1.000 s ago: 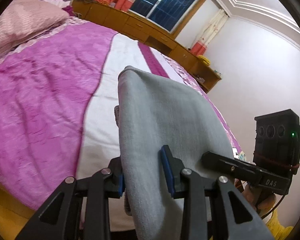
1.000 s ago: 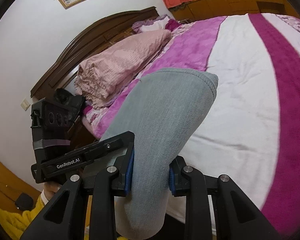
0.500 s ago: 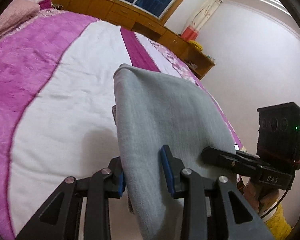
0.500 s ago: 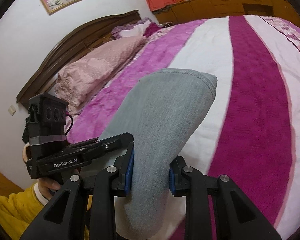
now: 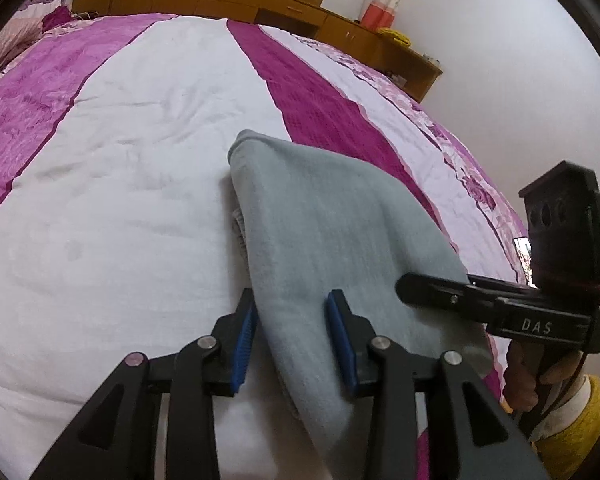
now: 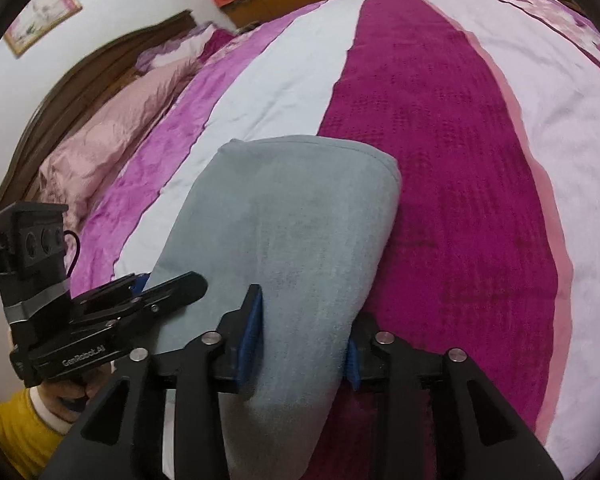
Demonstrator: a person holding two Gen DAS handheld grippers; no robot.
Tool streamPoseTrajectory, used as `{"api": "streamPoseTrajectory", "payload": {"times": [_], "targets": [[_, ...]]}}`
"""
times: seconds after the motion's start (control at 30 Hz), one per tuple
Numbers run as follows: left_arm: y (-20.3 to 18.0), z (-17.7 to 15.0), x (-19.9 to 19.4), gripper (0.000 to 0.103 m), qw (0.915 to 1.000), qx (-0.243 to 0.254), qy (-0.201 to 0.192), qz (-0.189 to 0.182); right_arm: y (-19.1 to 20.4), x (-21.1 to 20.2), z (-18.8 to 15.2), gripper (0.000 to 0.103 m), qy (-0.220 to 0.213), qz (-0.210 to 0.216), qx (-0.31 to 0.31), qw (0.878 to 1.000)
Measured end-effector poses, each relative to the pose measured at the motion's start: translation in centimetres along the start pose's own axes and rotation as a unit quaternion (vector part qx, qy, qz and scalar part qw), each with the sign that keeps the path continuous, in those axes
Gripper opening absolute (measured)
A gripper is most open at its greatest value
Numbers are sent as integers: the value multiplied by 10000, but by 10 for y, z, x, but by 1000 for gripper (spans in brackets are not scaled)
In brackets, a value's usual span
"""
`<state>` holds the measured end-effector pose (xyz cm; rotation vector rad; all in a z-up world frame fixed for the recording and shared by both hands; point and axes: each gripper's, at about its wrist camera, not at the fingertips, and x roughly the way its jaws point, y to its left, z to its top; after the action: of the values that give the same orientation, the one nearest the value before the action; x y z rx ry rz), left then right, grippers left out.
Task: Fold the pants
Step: 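Carry the folded bundle with the left gripper and lay it on the bed, then open the left gripper and pull both grippers back from the bundle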
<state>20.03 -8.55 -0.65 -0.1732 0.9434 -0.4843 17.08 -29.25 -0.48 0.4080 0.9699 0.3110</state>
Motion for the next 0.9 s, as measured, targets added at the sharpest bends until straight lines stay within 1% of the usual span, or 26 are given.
{"api": "streamPoseTrajectory", "payload": {"times": [0.1, 0.23, 0.33, 0.43, 0.53, 0.63, 0.77, 0.9], "targets": [[-2, -1, -12, 38, 10000, 29, 60, 36, -2, -7, -1, 31, -31, -61, 135, 9999], [-11, -12, -34, 38, 9992, 307, 40, 249, 3, -32, -12, 31, -207, -393, 35, 9990], [-14, -23, -44, 38, 9984, 402, 64, 395, 6, -55, -28, 31, -406, -638, 49, 9971], [-11, -32, -42, 38, 9980, 371, 141, 499, 6, -67, -45, 31, -504, -625, 192, 9966], [-5, -39, -36, 44, 9974, 297, 193, 628, 3, -64, -61, 31, -473, -693, 236, 9962], [1, -41, -33, 55, 9970, 248, 175, 709, -2, -51, -68, 31, -339, -871, 263, 9953], [3, -40, -36, 55, 9974, 144, 173, 678, -4, -46, -69, 31, -416, -906, 310, 9945], [-7, -43, -47, 55, 9961, 233, 178, 827, 5, -57, -73, 31, -561, -1043, 229, 9927]]}}
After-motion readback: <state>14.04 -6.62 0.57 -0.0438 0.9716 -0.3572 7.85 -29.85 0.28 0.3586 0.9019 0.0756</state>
